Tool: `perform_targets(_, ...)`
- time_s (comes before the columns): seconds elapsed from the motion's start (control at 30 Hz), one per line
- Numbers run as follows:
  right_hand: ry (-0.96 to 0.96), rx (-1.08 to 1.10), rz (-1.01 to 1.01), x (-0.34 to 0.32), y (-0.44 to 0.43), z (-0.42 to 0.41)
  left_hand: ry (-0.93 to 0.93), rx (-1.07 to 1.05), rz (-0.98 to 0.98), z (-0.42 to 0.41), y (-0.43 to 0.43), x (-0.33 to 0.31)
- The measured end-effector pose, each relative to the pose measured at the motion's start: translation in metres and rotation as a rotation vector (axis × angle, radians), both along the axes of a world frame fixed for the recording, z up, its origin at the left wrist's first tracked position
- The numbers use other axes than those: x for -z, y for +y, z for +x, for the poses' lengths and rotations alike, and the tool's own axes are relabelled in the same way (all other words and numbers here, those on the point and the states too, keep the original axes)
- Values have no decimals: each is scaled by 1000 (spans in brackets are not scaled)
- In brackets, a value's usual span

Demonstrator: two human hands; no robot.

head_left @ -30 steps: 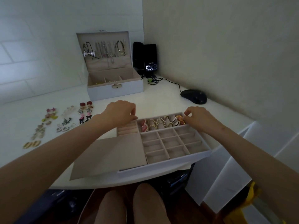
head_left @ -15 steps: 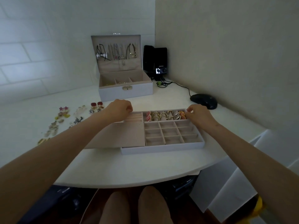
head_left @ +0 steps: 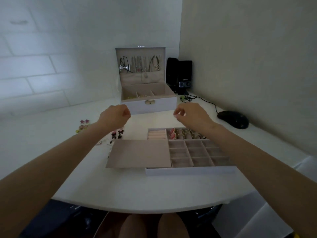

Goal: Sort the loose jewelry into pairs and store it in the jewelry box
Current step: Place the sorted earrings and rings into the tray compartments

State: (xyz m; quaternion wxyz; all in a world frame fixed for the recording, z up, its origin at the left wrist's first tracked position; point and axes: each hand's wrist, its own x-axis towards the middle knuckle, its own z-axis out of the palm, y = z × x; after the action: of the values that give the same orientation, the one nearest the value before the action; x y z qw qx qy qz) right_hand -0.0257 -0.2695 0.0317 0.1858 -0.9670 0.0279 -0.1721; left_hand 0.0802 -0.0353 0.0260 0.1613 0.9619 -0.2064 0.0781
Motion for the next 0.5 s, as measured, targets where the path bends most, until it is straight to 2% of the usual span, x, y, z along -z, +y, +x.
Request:
perform_targets(0.2,82,-202,90,4,68,62,12,-148,68,24,18,-2)
perform_targets(0.33,114,-148,162,17,101,111,-7,-225,55,47,27,6)
perform_targets(0.5,140,-97,211,34,125,149,1,-202,59,69,30,21)
